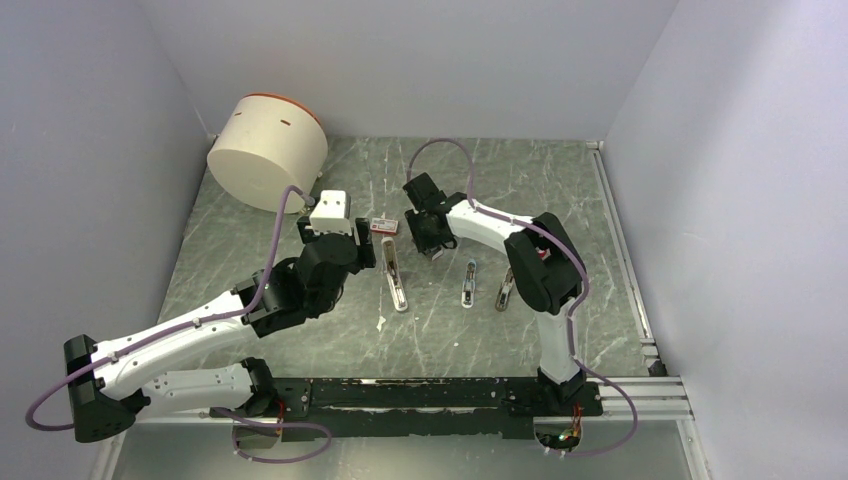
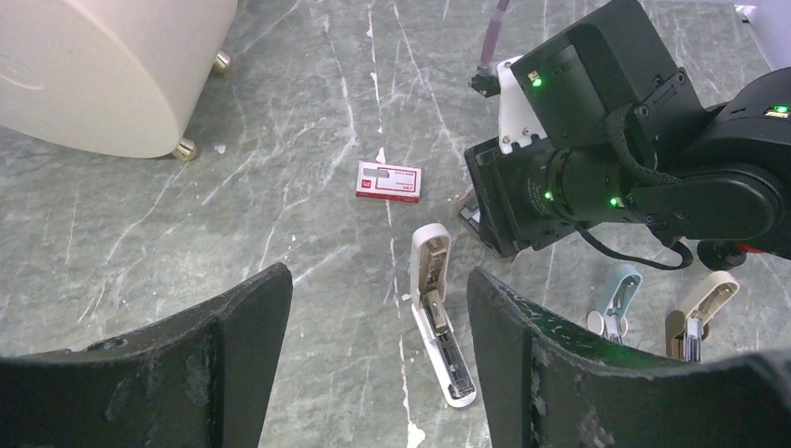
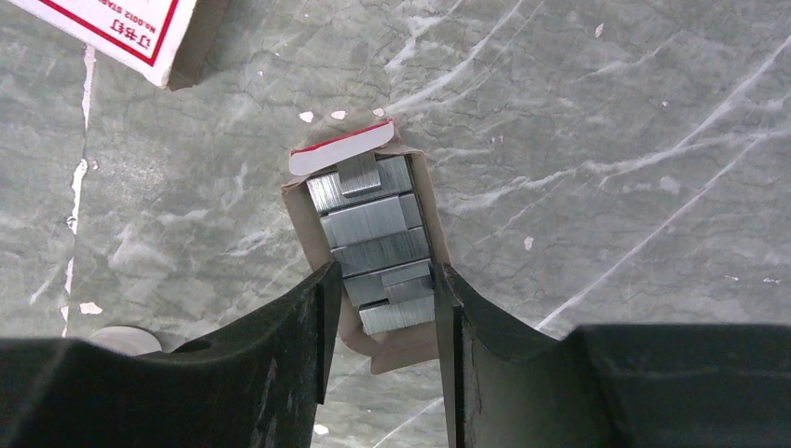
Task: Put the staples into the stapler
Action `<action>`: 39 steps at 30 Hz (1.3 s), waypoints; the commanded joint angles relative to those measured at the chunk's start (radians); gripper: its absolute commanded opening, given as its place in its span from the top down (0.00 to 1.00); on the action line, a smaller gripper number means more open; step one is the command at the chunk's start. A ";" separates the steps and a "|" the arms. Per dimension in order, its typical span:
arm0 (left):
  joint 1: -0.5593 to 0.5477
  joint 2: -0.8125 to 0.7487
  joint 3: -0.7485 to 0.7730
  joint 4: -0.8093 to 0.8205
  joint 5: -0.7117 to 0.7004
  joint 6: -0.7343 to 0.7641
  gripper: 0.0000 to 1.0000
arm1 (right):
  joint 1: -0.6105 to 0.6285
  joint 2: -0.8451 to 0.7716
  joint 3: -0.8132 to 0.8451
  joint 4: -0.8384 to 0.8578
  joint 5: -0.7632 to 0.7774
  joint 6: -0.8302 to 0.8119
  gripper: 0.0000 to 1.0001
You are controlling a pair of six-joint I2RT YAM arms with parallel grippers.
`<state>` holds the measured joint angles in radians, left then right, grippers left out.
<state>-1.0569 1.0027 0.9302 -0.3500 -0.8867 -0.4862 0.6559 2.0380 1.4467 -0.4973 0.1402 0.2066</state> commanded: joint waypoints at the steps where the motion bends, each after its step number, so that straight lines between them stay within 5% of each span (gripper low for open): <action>1: 0.006 0.003 0.004 -0.014 0.003 -0.005 0.26 | 0.002 0.019 -0.007 0.017 0.016 0.013 0.55; 19: 0.006 0.009 0.004 -0.012 0.008 -0.006 0.26 | -0.004 -0.017 -0.026 0.023 -0.005 0.022 0.65; 24: 0.006 0.013 0.004 -0.012 0.010 -0.008 0.26 | -0.005 -0.024 -0.030 0.025 -0.003 0.022 0.58; 32: 0.006 0.018 0.006 -0.009 0.012 -0.005 0.26 | -0.004 -0.039 -0.032 0.024 0.012 0.030 0.63; 39: 0.006 0.023 0.006 -0.006 0.012 -0.005 0.26 | -0.007 -0.066 -0.046 0.039 0.018 0.030 0.58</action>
<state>-1.0565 1.0225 0.9302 -0.3565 -0.8818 -0.4866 0.6537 2.0190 1.4155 -0.4698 0.1440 0.2310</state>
